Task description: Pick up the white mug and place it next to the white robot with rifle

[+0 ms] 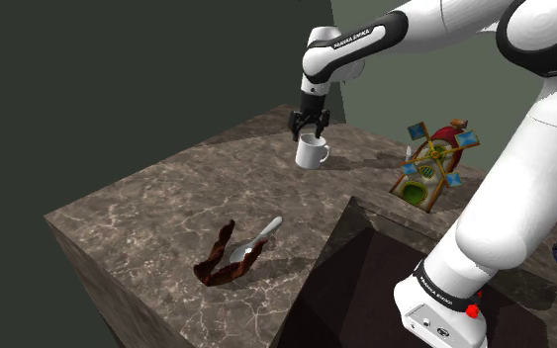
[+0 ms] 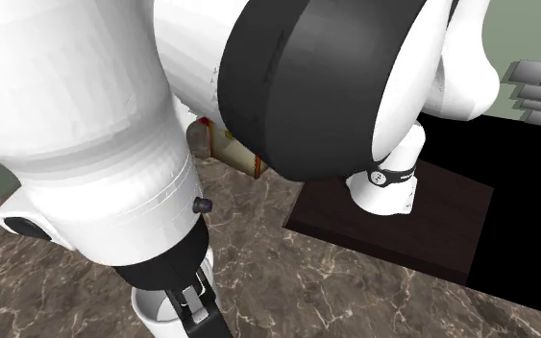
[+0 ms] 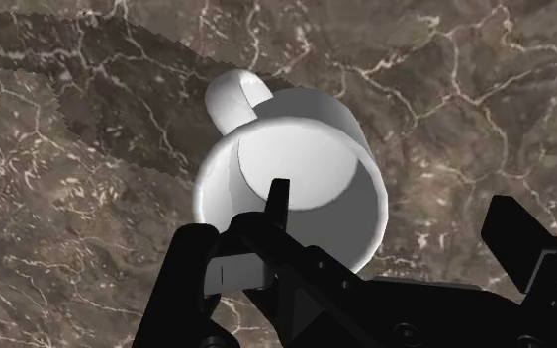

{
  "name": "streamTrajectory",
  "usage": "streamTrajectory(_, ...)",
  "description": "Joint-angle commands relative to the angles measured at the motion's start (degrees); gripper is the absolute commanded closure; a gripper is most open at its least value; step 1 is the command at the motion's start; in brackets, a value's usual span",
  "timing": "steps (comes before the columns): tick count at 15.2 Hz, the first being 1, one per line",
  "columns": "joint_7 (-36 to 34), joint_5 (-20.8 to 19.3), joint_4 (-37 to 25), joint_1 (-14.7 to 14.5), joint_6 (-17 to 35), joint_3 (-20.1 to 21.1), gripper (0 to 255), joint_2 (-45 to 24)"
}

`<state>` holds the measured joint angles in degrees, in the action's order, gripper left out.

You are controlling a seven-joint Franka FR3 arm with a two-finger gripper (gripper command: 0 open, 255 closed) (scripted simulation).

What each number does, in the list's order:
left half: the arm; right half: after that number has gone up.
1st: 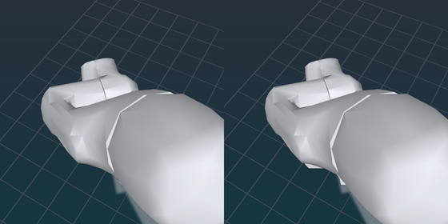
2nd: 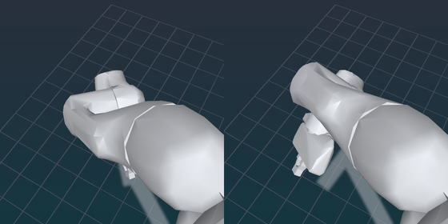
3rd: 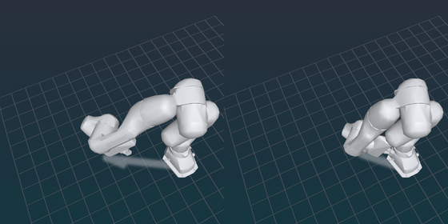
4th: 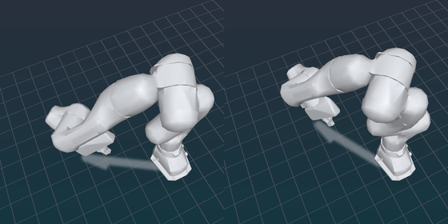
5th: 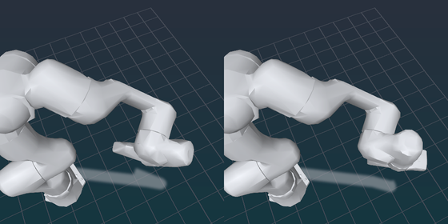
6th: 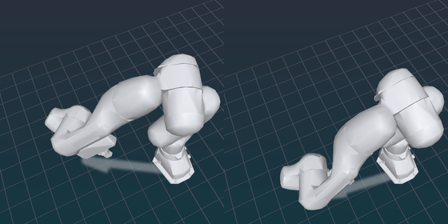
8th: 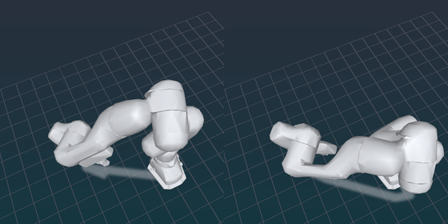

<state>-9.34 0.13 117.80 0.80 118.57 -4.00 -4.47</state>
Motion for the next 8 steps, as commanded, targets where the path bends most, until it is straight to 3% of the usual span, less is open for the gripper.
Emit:
streamTrajectory(1, -0.15, 0.18, -1.06, 0.05, 1.71, -0.03, 0, -2.33)
streamTrajectory(8, -0.02, 0.37, 1.59, 0.09, 6.5, -0.01, 0, -4.47)
